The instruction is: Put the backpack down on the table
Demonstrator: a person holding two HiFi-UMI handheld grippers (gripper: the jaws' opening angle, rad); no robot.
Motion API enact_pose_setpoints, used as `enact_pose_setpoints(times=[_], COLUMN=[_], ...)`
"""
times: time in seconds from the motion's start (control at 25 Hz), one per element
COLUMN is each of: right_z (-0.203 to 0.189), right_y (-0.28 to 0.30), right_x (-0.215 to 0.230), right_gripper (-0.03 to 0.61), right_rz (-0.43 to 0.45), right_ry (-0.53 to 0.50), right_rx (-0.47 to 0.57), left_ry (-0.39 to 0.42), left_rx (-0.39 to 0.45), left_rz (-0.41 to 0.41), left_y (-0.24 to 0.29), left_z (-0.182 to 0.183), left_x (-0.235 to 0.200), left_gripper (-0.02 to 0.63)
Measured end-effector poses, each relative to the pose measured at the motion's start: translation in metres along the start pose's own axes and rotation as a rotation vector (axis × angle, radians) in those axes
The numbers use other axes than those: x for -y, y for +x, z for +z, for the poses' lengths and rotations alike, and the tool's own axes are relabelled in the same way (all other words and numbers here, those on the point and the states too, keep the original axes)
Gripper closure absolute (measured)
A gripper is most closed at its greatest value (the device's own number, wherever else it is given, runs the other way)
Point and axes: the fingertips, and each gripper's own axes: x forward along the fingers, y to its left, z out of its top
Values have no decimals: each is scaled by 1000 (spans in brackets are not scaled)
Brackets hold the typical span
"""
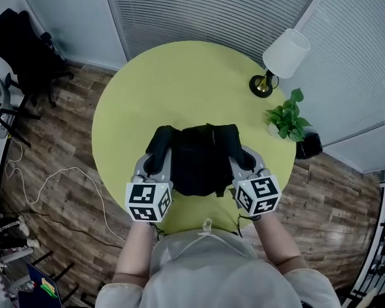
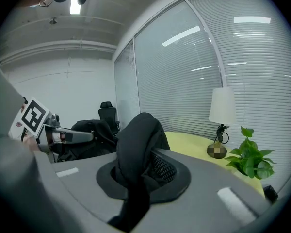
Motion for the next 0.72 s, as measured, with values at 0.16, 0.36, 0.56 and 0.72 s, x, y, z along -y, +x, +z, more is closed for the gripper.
enact_pose_setpoints(times=[0.16,0.36,0.56,0.72], right_z=[-2,-8,-17,-32], right_y=[3,3,3,4], right_x=[1,0,5,3], right_gripper=[538,538,537,535], right_rz=[11,8,-15,-38], right_ry=[-26,-32,-28,-30], right_rx=[7,7,-1,-27], left_ry=[-5,2,22,51], left_rx=[3,6,13,15], left_rz=[6,8,-6,4], left_y=[4,4,5,4], left_z=[-4,-11,-15,-26], left_x=[-4,-8,-7,-11], left_gripper=[578,578,578,578])
